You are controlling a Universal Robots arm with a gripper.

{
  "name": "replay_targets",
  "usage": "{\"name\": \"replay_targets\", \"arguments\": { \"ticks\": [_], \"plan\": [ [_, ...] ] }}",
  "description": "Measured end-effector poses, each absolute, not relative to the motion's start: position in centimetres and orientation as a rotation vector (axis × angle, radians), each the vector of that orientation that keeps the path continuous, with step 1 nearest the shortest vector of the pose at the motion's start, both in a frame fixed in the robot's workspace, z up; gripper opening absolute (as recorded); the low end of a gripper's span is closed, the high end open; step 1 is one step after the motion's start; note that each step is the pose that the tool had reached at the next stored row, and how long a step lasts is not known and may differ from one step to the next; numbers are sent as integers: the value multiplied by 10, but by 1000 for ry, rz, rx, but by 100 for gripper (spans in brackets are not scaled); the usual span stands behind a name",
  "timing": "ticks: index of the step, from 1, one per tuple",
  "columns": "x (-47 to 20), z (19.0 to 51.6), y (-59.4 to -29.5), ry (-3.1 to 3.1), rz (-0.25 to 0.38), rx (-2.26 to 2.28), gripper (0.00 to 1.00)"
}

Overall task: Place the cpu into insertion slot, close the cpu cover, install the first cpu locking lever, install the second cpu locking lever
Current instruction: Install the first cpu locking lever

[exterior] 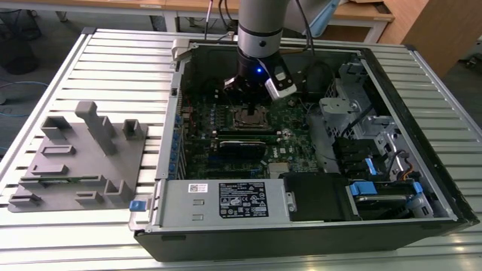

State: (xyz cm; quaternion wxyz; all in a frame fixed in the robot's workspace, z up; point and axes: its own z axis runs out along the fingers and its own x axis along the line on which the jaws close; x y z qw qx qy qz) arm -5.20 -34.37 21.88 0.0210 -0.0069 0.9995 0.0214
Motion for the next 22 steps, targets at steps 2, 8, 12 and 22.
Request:
{"name": "replay_targets", "arguments": {
  "ticks": [2,8,12,22],
  "plan": [
    [-52,219,-344,3099,66,-21,11],
    [-59,218,-344,3099,66,-21,11],
    [-62,218,-344,3099,66,-21,11],
    [-62,231,-344,3099,66,-21,11]
  ]
}}
